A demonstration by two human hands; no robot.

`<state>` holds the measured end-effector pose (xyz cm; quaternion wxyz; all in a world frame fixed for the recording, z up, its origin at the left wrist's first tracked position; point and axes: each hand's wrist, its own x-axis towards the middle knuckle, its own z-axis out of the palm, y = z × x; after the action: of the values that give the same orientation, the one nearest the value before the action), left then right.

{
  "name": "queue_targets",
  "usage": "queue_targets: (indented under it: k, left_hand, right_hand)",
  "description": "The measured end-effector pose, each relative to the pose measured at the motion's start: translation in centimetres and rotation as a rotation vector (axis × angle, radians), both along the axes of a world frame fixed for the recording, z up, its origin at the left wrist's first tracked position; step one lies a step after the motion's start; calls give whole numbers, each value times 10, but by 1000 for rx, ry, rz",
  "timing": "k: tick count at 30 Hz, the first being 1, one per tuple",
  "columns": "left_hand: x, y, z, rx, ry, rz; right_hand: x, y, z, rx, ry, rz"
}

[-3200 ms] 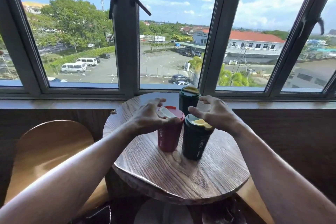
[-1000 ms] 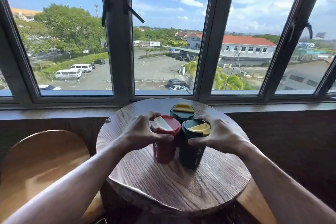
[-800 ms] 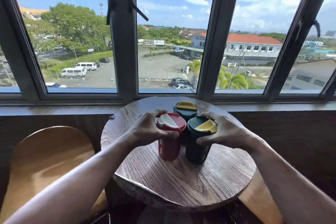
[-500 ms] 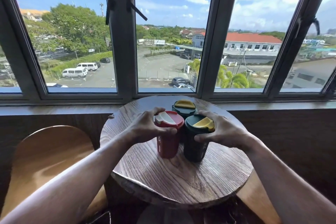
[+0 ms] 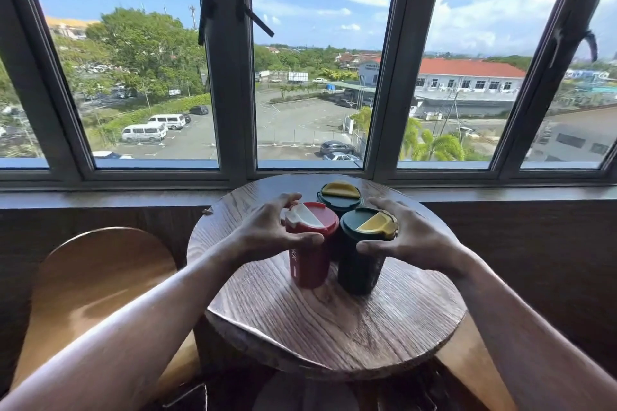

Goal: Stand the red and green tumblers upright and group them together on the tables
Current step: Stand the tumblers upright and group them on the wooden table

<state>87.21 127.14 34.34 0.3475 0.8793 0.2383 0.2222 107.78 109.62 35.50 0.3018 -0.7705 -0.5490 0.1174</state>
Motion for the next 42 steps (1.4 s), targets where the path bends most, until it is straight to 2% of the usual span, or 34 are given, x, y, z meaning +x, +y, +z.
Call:
queue_targets:
  k: [10, 22, 26, 42]
  left_hand:
    - [3, -2, 0, 53, -10, 60]
    - [4, -7, 7, 103, 3, 41]
    - [9, -9, 7, 158, 23, 58]
    - [7, -13, 10, 139, 28, 79]
  right_hand:
    - [1, 4, 1, 32, 50, 19]
    - [-12, 5, 6, 21, -130, -28]
    - [-15, 7, 6, 14, -120, -44]
    - [-17, 3, 8, -7, -99, -32]
